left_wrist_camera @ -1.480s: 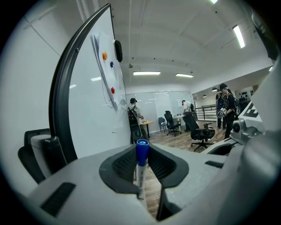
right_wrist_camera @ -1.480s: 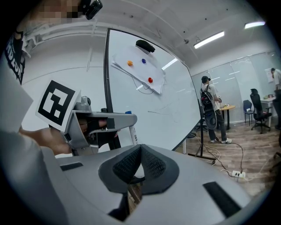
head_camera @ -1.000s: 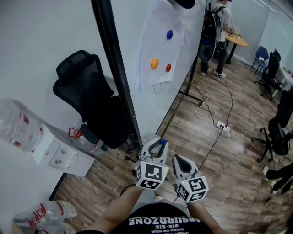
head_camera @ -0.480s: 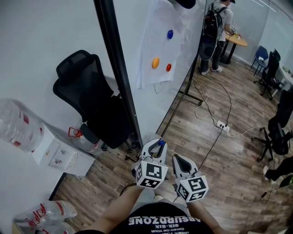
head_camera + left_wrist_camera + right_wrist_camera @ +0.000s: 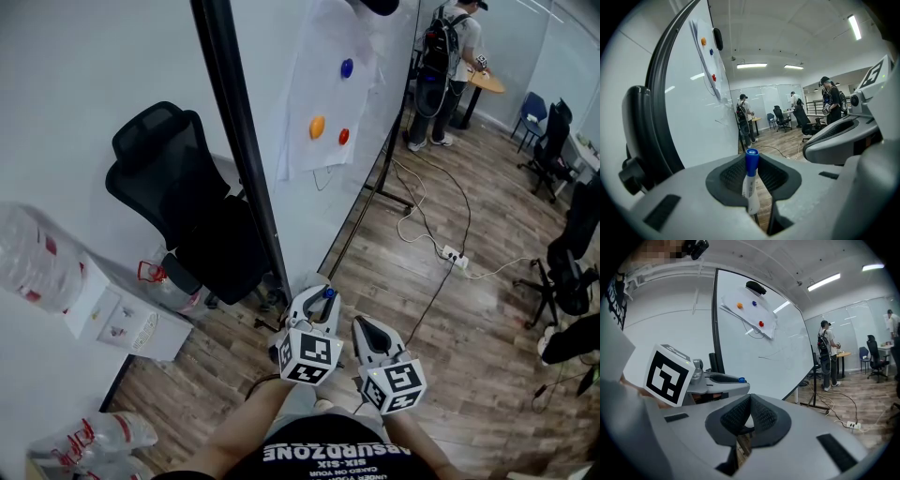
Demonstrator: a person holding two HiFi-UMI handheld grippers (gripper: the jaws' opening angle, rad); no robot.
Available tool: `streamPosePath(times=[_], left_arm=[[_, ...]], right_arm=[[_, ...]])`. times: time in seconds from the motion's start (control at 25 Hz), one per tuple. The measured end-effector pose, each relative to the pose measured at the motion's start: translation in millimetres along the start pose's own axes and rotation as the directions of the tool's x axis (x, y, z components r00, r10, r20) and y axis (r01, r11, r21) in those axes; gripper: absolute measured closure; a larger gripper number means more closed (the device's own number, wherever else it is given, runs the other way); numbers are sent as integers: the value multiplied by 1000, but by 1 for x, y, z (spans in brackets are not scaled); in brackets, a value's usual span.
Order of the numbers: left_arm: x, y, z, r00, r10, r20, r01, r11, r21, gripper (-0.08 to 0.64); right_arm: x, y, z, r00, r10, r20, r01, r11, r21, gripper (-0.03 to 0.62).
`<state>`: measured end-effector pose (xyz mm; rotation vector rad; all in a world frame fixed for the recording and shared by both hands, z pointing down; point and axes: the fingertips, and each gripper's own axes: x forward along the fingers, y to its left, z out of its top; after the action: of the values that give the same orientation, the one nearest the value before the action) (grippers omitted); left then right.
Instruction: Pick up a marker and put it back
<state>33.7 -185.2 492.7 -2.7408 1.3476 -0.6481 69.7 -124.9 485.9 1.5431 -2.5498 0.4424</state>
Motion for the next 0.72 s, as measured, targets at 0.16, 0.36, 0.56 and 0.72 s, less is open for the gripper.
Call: streamPosePath(times=[0.16, 0.36, 0.56, 0.72], left_arm=[[2, -1, -4, 1000, -1, -12, 1, 1000, 6, 482], [5, -2, -11, 1000, -5, -30, 6, 1000, 9, 482], [7, -3, -16, 999, -4, -49, 4, 1000, 16, 482], [8, -3, -20, 998, 0, -63, 1, 1000, 17, 482]], right_arm=[[0, -1, 0, 1000, -2, 0, 2, 1000, 2, 594], [2, 0, 0, 1000, -1, 0, 1, 1000, 3, 594], [2, -1, 0, 1000, -4, 0, 4, 1000, 4, 594], [1, -1, -1, 1000, -6, 0, 6, 1000, 6, 594]])
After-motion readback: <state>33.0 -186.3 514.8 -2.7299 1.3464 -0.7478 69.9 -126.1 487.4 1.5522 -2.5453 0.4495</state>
